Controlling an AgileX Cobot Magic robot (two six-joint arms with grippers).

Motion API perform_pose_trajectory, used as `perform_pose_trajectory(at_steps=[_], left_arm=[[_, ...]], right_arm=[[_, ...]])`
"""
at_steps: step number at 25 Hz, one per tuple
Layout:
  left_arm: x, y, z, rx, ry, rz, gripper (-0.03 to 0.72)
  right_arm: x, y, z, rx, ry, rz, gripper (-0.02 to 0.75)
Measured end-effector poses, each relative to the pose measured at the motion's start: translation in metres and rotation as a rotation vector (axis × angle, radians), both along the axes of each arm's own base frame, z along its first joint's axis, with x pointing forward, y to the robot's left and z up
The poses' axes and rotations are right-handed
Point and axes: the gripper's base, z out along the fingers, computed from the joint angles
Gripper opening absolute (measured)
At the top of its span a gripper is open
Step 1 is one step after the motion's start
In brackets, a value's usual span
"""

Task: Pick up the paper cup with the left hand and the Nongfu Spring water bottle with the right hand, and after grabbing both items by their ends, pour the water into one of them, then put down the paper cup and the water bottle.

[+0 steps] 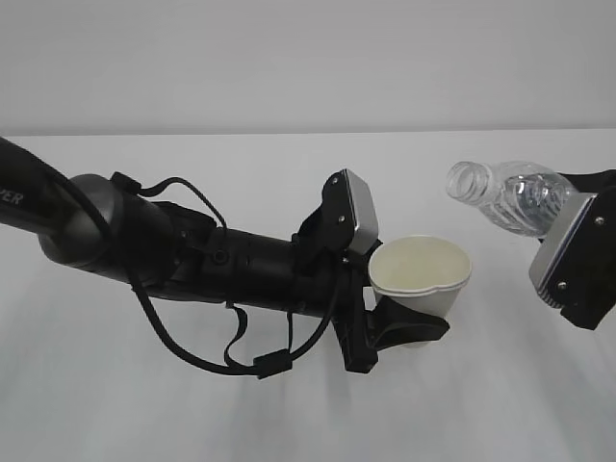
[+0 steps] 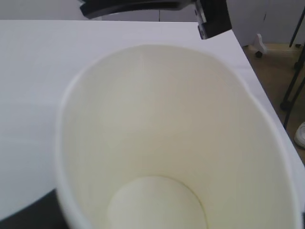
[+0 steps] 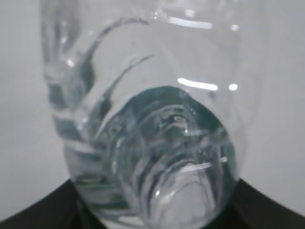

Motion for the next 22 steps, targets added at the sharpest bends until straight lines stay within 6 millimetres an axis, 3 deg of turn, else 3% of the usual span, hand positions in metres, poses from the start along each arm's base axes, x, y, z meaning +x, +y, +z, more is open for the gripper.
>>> perform_pose_trajectory(at_steps=[22], left_arm=[[0.0,0.0,0.0,0.0,0.0,0.0,0.437]], right_arm=[[0.0,-0.0001,0.0,-0.073,-0.015,0.022,0.397]])
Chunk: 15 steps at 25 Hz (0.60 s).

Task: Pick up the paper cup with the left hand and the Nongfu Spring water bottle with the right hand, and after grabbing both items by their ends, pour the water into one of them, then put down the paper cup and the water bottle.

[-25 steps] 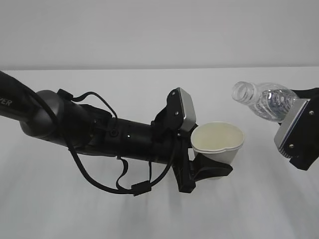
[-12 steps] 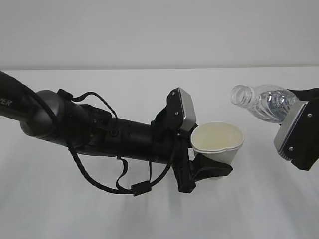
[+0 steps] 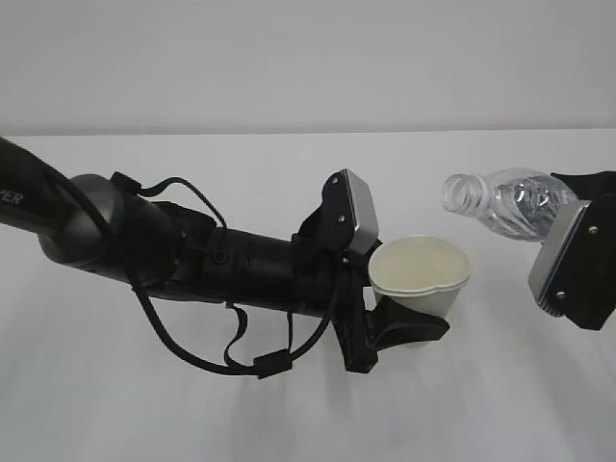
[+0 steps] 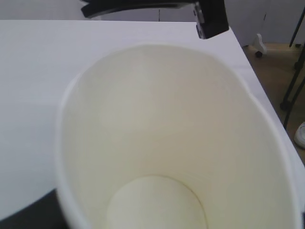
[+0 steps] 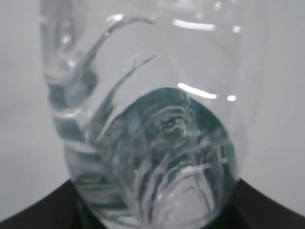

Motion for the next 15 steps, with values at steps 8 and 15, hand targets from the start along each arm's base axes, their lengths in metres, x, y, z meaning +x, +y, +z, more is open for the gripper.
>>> perform_pose_trajectory(at_steps=[8,15], left_arm=[[-0.0004,-0.0002,0.0006,-0.007,0.001,-0.005,0.437],[-0.0014,-0.0007,0.002,-0.024,0.004,-0.015,0.436]], right_arm=[[0.0014,0.0003,0.0016,-0.047,-0.016,0.016,0.397],[0.0037,0.0009,0.0045,-0.069,-0.035,0.026,0.396]])
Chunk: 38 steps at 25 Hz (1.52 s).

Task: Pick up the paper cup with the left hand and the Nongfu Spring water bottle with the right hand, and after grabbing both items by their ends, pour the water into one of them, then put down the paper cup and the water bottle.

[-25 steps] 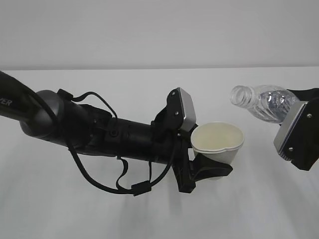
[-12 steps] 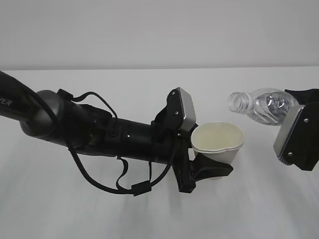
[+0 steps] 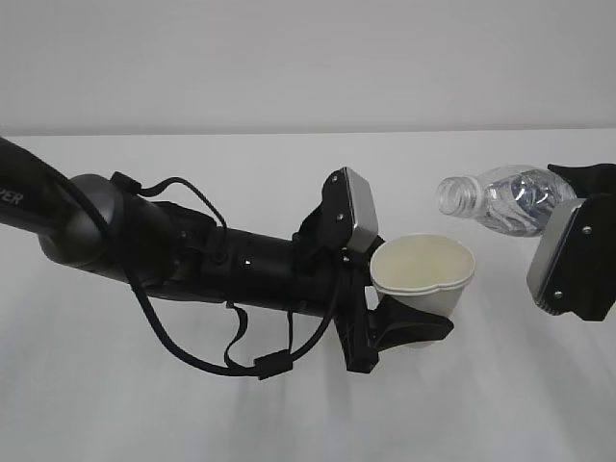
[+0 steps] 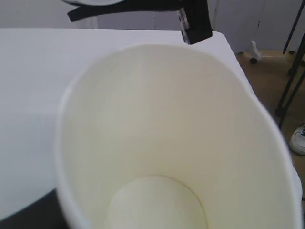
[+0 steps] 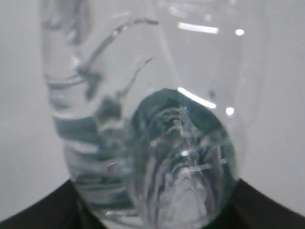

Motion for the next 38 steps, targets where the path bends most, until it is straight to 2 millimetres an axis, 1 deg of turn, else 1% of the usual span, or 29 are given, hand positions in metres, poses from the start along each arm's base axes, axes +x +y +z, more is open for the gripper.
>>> perform_pose_trajectory(at_steps=[10,38], left_arm=[[-0.0002,-0.0001,0.0003,-0.003,0.0,-0.002,0.436],[-0.0002,-0.0001,0.0003,-0.003,0.0,-0.002,0.435]], right_arm=[[0.0001,0.0001,0.0002,-0.063,-0.015,0.02,0.397],[0.0008,0.0006,0.0022,-0.152,-0.055,0.05,0.396]])
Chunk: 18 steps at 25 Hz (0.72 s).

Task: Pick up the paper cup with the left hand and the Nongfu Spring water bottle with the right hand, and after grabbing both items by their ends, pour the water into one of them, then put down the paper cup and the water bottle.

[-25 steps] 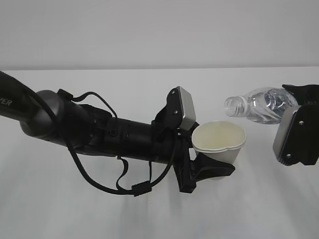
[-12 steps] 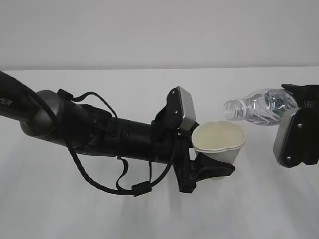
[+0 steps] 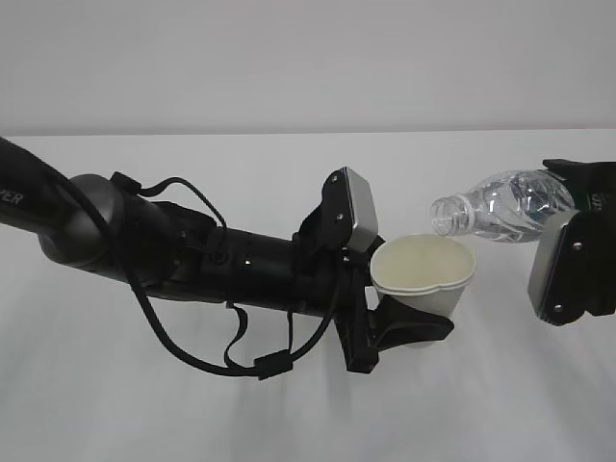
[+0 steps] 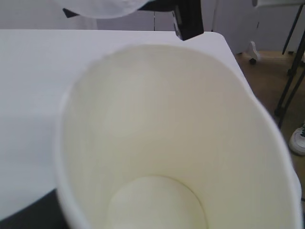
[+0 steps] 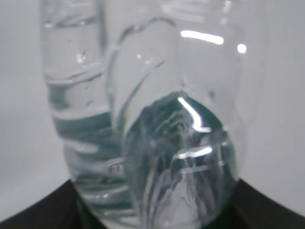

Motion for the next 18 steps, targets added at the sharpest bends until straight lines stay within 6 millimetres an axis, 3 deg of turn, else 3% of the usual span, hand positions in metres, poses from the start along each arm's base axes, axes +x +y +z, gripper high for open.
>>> perform_pose_trajectory(at_steps=[18], left_arm=[[-0.0004,0.0,-0.0001,0.001,-0.002,-0.005,0.435]], right_arm=[[0.0034,0.0026,0.0047,-0.018,-0.025,0.029,0.396]])
